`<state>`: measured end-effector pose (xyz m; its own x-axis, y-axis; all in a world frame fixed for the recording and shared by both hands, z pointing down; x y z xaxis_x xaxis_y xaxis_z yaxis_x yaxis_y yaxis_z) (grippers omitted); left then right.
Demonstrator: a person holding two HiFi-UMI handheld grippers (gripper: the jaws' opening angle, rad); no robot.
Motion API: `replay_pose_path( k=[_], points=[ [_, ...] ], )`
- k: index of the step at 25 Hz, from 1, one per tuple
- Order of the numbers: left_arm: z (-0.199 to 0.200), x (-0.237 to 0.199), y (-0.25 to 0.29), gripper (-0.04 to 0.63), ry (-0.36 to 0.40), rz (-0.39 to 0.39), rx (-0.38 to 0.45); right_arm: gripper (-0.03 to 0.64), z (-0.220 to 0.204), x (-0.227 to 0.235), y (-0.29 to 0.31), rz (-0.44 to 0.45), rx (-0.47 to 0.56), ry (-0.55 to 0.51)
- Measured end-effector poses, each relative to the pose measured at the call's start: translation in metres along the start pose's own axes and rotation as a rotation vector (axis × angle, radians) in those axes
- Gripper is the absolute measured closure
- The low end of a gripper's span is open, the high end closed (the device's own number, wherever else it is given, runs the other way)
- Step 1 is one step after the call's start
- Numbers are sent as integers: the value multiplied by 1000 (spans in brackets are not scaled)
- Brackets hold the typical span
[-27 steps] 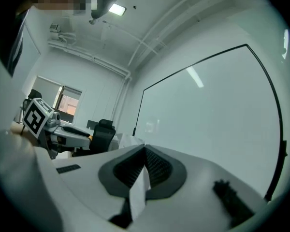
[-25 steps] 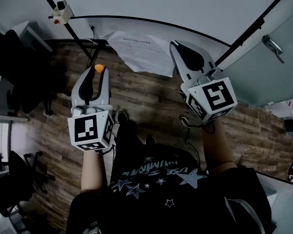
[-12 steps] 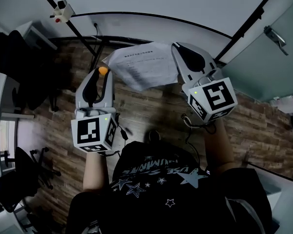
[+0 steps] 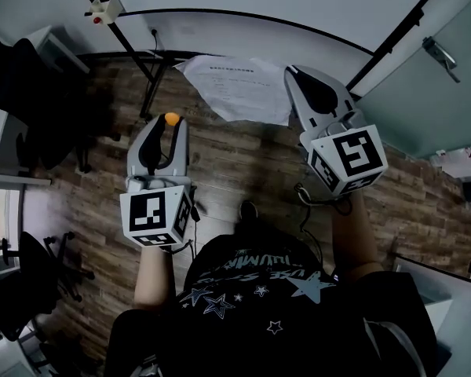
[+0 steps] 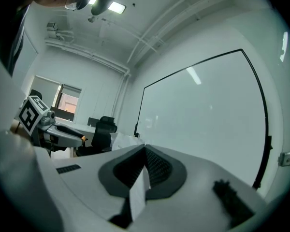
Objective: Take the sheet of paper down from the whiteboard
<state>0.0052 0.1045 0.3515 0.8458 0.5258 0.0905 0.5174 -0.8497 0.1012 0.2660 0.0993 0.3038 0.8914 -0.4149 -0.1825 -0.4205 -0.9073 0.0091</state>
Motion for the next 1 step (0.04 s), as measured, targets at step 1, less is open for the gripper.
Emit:
replay_pose_path(
  k=[1],
  points=[
    [-2,-3,-6,465,0,-2,-2,601,1,-6,-1,-2,-1,-3]
  ],
)
Point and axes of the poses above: the fingertips, and each gripper's own axes: y forward along the fingers, x to its right, z out of its top, the point moved 8 cm from there along -y, backward along the fingers, and after that the axes turned 2 degrees about x, right-handed, at the moved point
